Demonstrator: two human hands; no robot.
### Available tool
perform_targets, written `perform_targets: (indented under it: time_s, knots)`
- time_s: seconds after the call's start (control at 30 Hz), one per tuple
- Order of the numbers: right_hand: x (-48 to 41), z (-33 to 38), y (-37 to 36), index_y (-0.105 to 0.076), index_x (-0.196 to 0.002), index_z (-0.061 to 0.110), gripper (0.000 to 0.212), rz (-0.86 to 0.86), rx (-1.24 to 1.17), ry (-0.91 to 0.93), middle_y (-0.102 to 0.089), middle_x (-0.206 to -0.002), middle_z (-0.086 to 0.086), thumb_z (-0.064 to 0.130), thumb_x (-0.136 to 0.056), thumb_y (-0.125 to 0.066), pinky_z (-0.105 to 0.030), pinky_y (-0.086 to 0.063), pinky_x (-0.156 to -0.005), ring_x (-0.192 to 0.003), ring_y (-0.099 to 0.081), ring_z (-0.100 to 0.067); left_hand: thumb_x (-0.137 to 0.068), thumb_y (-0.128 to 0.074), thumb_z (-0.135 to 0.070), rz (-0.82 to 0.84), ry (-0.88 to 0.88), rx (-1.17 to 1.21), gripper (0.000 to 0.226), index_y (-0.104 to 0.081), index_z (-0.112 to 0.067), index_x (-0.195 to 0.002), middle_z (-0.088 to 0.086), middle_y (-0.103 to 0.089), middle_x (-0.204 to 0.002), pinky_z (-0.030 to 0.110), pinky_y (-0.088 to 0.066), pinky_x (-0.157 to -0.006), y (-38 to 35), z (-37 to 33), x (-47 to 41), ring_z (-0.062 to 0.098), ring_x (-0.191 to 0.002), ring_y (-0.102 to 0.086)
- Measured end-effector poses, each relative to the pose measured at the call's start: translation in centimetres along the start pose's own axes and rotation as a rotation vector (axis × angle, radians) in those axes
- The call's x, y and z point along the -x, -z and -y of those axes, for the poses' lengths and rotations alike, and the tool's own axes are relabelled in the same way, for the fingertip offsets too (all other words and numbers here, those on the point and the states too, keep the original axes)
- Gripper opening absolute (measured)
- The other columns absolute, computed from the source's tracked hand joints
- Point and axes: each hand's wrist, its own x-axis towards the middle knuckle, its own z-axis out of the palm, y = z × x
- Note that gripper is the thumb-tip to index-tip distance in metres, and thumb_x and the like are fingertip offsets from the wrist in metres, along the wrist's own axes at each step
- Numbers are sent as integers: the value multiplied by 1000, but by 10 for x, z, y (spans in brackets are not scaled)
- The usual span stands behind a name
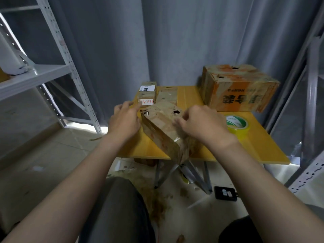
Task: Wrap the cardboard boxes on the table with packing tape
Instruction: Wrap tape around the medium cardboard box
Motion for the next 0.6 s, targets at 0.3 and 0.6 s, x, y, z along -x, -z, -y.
perform_targets:
  time_s: [0.3,0.6]
  knots:
    - [-13,-11,-9,-65,-122,15,53,216,-181,-157,-69,-120,-14,60,-96,-58,-49,-60,-86,-103,-66,-37,-88,-64,-67,427,98,463,40,-59,-38,-116,-7,-63,-121,33,-48,-79,17,-40,16,18,-101,-59]
    - [-18,-21,-13,-70,-71,11,49,184,-438,-88,-66,-55,0,53,-96,-63,-28,-48,-49,-52,-64,-25,-59,-70,-89,593,-150,-24,134,-1,-40,-163,3,-5,-171,68,-23,-119,13,-54,16,42,-154,-12]
